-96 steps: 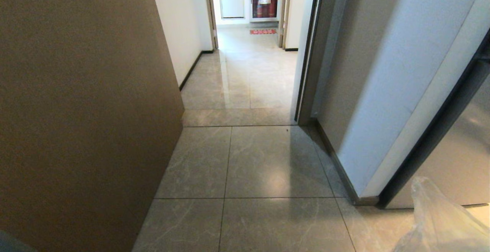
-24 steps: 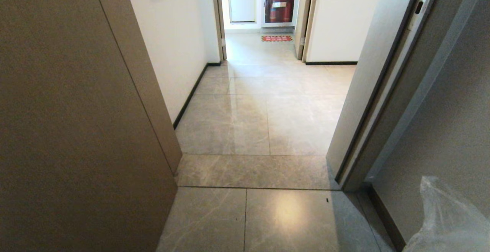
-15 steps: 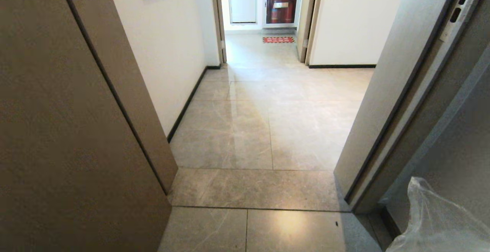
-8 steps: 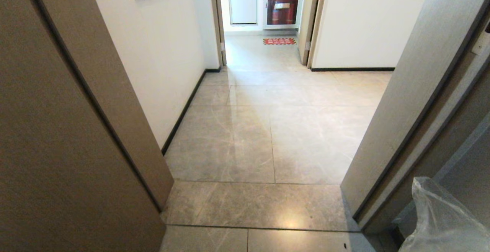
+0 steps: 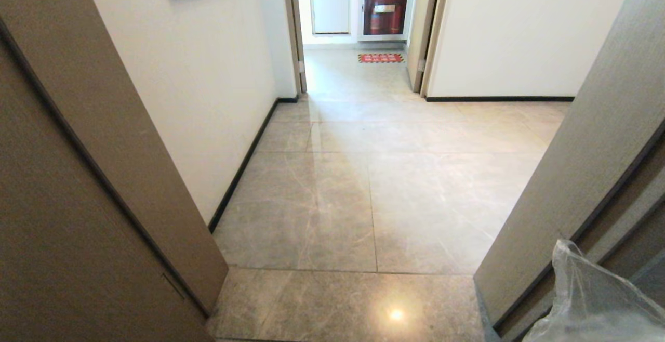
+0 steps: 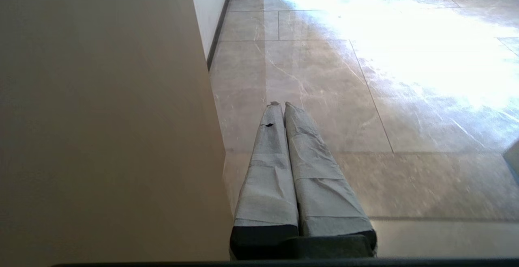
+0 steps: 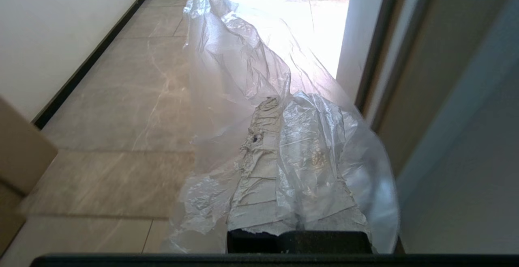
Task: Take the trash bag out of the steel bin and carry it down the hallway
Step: Put the trash bag at the door
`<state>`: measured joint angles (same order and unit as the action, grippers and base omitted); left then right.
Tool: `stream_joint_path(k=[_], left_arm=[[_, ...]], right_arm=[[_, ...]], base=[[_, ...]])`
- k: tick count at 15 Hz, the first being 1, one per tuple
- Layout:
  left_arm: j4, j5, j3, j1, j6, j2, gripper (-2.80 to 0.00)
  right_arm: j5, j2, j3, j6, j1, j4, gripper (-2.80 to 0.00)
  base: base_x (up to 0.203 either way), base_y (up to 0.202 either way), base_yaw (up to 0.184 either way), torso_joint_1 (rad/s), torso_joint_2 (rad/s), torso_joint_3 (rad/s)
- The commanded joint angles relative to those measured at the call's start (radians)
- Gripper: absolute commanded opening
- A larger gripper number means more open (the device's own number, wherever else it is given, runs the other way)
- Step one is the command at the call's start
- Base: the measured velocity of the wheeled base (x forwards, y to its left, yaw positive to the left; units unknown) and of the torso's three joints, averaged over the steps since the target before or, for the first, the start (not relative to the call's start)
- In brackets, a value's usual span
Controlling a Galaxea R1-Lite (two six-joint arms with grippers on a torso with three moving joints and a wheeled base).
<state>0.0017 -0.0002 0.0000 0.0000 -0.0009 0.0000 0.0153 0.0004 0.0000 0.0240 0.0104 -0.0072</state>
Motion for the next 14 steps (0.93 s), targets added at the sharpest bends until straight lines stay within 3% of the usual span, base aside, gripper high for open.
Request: stream_joint_path(k=[1,14], left_arm=[[0.000,0.000,0.000,0.000,0.001,0.000,-2.80],[0.000,0.000,0.000,0.000,-0.001,0.000,-2.80]], right_arm=[[0.000,0.001,0.002,0.001,0.000,0.000,-2.80],[0.000,0.001,0.002,0.001,0.000,0.000,-2.80]], base=[[0.193,0.000,-0.004,0.000,0.00,0.000],[0.193,0.000,0.001,0.003,0.00,0.002]])
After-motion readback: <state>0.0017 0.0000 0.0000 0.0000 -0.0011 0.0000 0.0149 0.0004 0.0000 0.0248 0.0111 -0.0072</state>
